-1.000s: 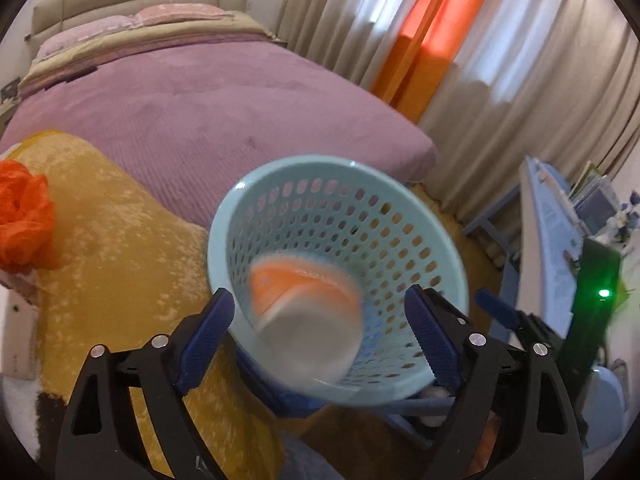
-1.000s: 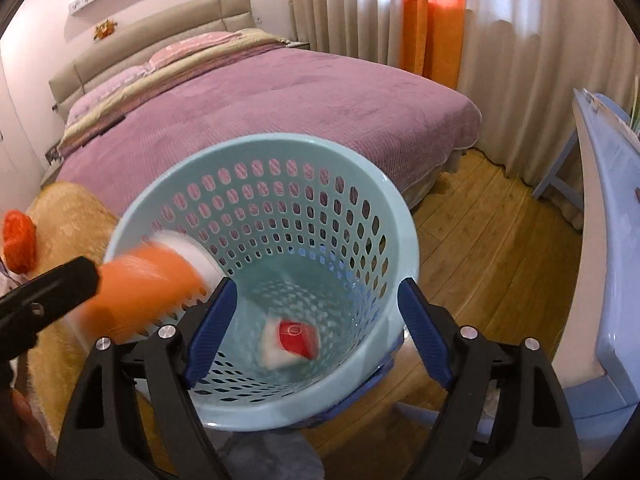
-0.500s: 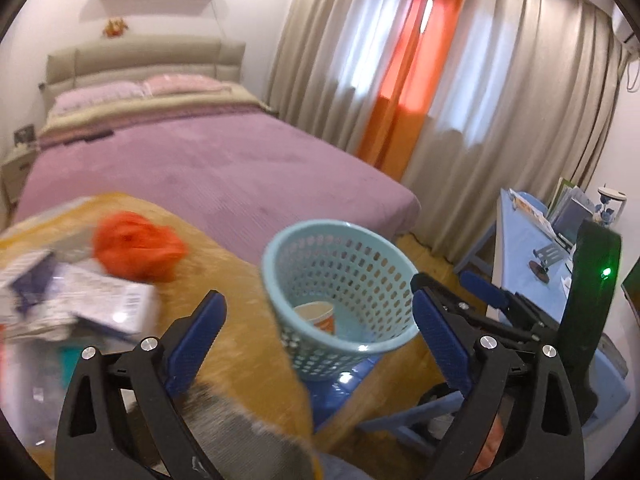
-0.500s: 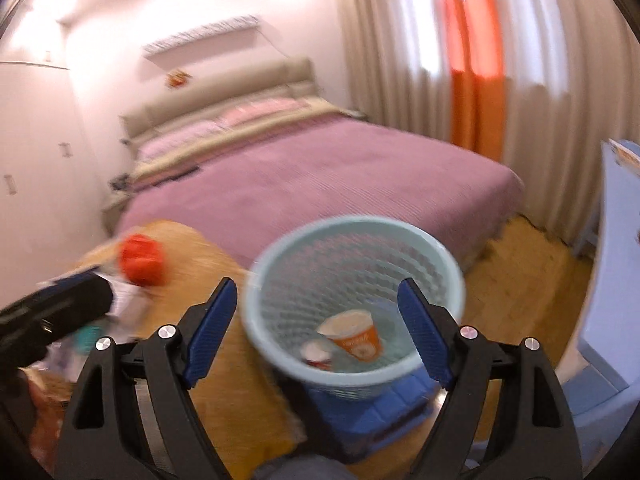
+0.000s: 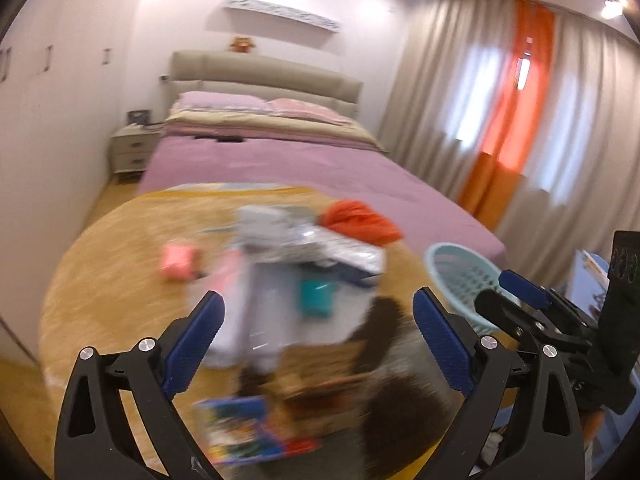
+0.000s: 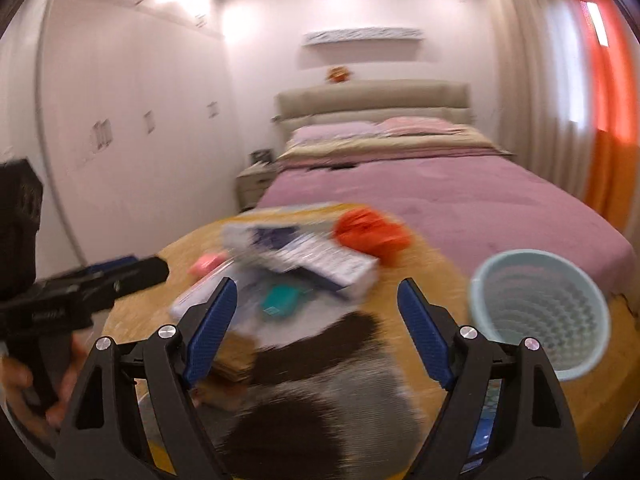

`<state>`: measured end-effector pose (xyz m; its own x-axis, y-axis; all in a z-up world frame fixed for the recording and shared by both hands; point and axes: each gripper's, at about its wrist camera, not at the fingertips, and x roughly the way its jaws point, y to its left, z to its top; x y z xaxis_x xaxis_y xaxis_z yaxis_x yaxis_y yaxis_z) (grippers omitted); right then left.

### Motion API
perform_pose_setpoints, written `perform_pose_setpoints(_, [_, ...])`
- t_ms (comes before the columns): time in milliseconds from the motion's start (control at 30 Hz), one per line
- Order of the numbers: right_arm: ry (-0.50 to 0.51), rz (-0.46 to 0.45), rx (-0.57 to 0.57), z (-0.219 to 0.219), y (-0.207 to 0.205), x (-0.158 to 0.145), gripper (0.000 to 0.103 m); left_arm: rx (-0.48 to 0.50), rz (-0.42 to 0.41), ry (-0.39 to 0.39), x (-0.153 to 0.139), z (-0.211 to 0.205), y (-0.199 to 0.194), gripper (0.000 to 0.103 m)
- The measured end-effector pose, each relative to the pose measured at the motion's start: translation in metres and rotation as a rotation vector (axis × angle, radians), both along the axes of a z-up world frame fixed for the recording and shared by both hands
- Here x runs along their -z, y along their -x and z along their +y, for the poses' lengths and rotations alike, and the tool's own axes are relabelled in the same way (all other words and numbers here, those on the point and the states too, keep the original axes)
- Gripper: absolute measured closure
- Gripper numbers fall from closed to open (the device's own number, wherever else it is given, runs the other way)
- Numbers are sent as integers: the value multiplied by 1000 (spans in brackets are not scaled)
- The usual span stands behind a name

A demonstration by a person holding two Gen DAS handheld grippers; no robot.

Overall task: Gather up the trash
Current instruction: 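Grasp the tiger-print card box with the left gripper while the right grasps the cardboard booklet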

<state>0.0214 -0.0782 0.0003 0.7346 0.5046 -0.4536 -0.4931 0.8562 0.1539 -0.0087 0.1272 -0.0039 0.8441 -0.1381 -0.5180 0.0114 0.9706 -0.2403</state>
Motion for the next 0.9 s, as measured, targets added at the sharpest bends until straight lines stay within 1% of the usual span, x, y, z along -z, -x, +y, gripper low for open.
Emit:
perform_pose_setpoints(100, [27, 30, -68, 24, 5, 12, 25, -54, 27, 23, 8, 28, 8, 11])
perform_pose_setpoints(167, [34, 49, -101, 29, 8, 21, 25, -75, 47, 47, 17, 45, 11, 11])
perform_pose_setpoints(233, [46, 72, -131, 41, 11, 31, 19, -80, 69, 61, 27, 56, 14, 13])
perform_pose_setpoints(300, [68, 95, -164, 46, 11, 41, 17, -68, 104, 79, 40, 63, 13, 20])
perform_pose_setpoints(367, [94, 115, -201, 54, 10, 52, 16, -51, 139, 111, 54, 67, 11, 23])
perform_pose_setpoints(433, [115, 138, -231, 64, 2, 63, 15, -27, 170, 137, 69, 70, 8, 25])
perform_pose_setpoints(500, [121, 170, -257, 69, -7, 70, 14, -3, 211, 156, 83, 70, 1, 31])
perform_pose_setpoints(600, [128, 216, -289, 75, -25, 75, 13, 28, 239, 170, 95, 68, -5, 37])
perform_pose_setpoints(700, [110, 259, -365, 81, -39, 77, 13, 50, 252, 185, 100, 68, -9, 37])
perform_pose_setpoints(767, [95, 291, -411, 85, -44, 80, 13, 73, 258, 219, 103, 73, -10, 37])
perform_pose_setpoints(867, [74, 327, -444, 87, -50, 85, 14, 99, 271, 248, 107, 79, -12, 37])
perform_pose_setpoints(900, [64, 338, -456, 87, -50, 86, 23, 103, 277, 250, 108, 80, -12, 37])
